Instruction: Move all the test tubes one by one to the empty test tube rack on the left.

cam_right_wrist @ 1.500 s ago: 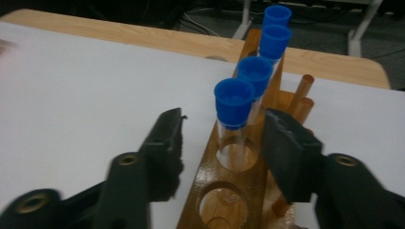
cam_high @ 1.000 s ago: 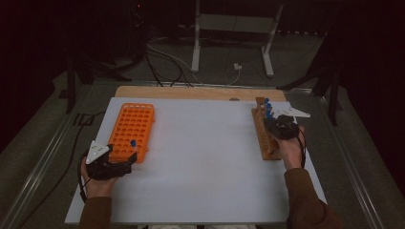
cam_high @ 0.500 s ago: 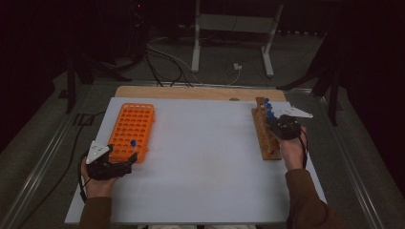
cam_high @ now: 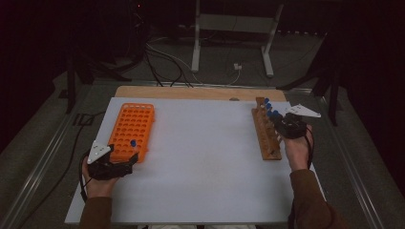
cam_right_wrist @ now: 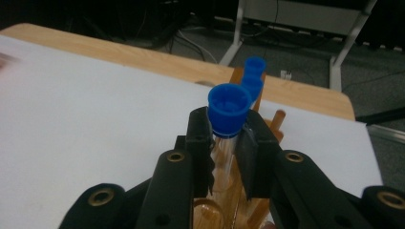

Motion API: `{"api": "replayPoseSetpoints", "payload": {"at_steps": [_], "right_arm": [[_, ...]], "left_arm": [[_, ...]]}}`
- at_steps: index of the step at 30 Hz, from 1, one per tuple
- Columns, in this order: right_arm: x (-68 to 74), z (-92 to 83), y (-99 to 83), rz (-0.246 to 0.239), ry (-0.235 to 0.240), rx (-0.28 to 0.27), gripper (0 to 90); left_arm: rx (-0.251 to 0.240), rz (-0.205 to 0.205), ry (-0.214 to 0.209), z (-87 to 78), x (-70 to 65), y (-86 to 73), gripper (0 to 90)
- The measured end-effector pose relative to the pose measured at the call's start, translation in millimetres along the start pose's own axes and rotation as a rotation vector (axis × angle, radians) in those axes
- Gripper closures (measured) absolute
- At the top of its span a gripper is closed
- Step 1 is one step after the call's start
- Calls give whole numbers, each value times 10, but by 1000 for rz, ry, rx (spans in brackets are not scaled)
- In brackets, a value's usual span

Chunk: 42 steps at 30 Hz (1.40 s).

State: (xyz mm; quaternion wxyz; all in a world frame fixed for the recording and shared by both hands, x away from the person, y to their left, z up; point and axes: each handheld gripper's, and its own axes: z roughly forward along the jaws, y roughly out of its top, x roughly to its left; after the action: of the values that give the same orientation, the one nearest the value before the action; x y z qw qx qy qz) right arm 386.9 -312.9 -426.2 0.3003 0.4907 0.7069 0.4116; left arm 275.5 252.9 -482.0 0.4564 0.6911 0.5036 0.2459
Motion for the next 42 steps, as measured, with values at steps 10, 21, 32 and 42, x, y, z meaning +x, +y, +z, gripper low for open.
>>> {"api": "replayPoseSetpoints", "payload": {"at_steps": [10, 21, 32, 42], "right_arm": [[33, -159, 156, -30, 6, -38, 769], [91, -238, 196, -40, 25, -58, 768], [317, -216, 177, -70, 104, -59, 766], [664, -121, 167, -102, 200, -48, 766]], "left_arm": [[2, 3, 2, 9, -16, 7, 6], [-6, -3, 0, 11, -24, 13, 6], [-4, 1, -2, 8, -34, 19, 7], [-13, 3, -7, -1, -48, 26, 7]]}}
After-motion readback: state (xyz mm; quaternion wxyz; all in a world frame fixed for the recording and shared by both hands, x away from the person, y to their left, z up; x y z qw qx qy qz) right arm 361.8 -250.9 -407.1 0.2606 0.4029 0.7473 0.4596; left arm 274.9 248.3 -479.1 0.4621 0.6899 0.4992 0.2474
